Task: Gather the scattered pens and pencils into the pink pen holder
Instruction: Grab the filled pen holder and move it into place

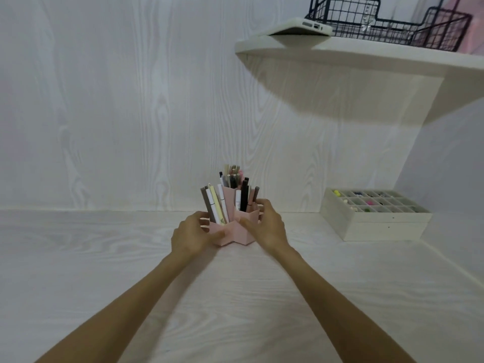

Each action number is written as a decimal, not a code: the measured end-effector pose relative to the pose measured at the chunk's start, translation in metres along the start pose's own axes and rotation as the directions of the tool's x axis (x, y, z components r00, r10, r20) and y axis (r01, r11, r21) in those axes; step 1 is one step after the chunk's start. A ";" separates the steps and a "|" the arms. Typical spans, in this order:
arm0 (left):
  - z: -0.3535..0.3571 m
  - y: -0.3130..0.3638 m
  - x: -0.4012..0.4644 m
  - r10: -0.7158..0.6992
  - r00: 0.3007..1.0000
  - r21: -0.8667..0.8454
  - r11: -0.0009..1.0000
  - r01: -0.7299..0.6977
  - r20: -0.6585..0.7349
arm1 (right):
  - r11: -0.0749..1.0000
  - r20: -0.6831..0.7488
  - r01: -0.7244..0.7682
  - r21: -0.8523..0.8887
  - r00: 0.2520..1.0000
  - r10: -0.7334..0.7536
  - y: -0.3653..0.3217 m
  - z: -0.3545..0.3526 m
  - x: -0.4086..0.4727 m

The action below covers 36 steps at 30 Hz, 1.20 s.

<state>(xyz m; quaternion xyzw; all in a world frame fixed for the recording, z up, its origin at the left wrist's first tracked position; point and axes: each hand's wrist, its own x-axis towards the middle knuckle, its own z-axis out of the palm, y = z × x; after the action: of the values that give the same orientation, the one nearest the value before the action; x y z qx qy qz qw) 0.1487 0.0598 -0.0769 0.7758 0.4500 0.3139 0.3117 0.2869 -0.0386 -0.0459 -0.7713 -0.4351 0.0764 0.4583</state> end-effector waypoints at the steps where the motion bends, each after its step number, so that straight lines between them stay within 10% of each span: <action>1: 0.003 0.009 0.001 0.028 1.000 0.002 1.000 -0.028 0.003 | 1.000 -0.018 0.010 0.001 1.000 -0.010 0.003 -0.010 0.000; 13: 0.093 0.121 0.010 0.249 0.951 -0.057 0.968 -0.243 0.184 | 0.956 -0.198 -0.115 -0.270 0.978 0.061 0.061 -0.144 0.019; 23: 0.148 0.114 -0.002 0.192 0.951 -0.034 0.981 -0.189 0.241 | 0.614 -0.168 0.022 -0.789 0.953 -0.250 0.108 -0.160 0.025; 36: 0.177 0.141 0.029 0.124 0.957 -0.013 0.992 -0.125 0.262 | 0.577 -0.215 -0.034 -0.816 0.945 -0.248 0.126 -0.168 0.064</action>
<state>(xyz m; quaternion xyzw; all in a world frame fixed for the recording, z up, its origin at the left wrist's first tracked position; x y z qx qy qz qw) 0.3669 -0.0059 -0.0706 0.8380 0.3555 0.2264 0.3466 0.4885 -0.1242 -0.0301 -0.8684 -0.3917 -0.2788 0.1212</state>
